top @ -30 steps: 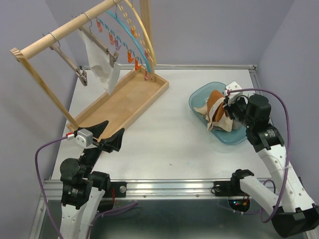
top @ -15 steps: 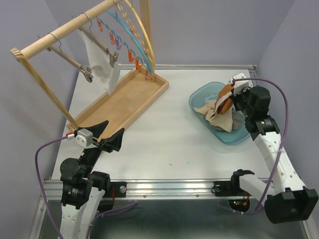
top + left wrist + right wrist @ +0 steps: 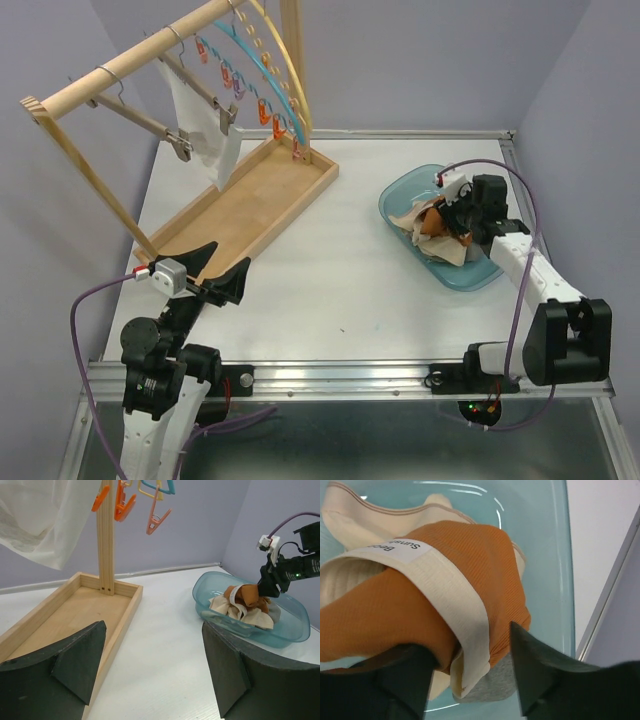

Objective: Remove the underwear clipped to the hanger
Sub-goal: Place the underwear in the bin, then pick up the hanger from the clothesline.

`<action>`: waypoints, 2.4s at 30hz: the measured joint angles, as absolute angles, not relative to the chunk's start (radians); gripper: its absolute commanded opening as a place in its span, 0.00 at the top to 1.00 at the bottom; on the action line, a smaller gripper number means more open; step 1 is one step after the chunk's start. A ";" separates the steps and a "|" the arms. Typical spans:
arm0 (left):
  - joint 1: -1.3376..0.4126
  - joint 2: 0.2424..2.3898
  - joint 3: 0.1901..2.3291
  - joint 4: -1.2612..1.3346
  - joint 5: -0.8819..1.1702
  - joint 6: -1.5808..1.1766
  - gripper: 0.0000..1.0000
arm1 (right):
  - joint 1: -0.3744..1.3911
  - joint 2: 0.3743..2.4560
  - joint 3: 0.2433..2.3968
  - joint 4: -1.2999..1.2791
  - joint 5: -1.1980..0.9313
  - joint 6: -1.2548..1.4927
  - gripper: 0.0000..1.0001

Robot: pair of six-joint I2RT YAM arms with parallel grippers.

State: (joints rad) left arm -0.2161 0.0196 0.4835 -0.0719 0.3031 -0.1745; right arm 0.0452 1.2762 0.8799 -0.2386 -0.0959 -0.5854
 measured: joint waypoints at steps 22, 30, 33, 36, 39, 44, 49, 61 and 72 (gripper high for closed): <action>-0.216 0.171 0.512 -0.067 0.314 -0.307 0.01 | 0.045 1.037 0.985 -0.503 -0.413 -0.557 0.00; -0.216 0.213 0.538 -0.044 0.338 -0.387 0.01 | 0.045 0.983 0.962 -0.548 -0.802 -0.519 0.00; -0.216 0.251 0.578 -0.064 0.341 -0.403 0.01 | 0.045 0.992 0.939 -0.556 -0.865 -0.515 0.00; -0.216 0.286 0.634 -0.083 0.347 -0.420 0.01 | 0.045 1.000 0.925 -0.567 -0.901 -0.515 0.00; -0.216 0.315 0.697 -0.103 0.363 -0.435 0.01 | 0.045 1.007 0.921 -0.571 -0.919 -0.513 0.00; -0.216 0.354 0.788 -0.139 0.375 -0.463 0.01 | 0.045 1.007 0.921 -0.570 -0.929 -0.508 0.00; -0.216 0.397 0.878 -0.183 0.394 -0.485 0.01 | 0.045 1.007 0.921 -0.570 -0.932 -0.508 0.00; -0.216 0.491 0.907 -0.219 0.389 -0.465 0.01 | 0.050 1.055 0.996 -0.595 -0.989 -0.472 0.00; -0.216 0.559 1.017 -0.345 0.285 -0.420 0.01 | 0.267 1.267 1.370 -0.558 -0.934 -0.325 0.00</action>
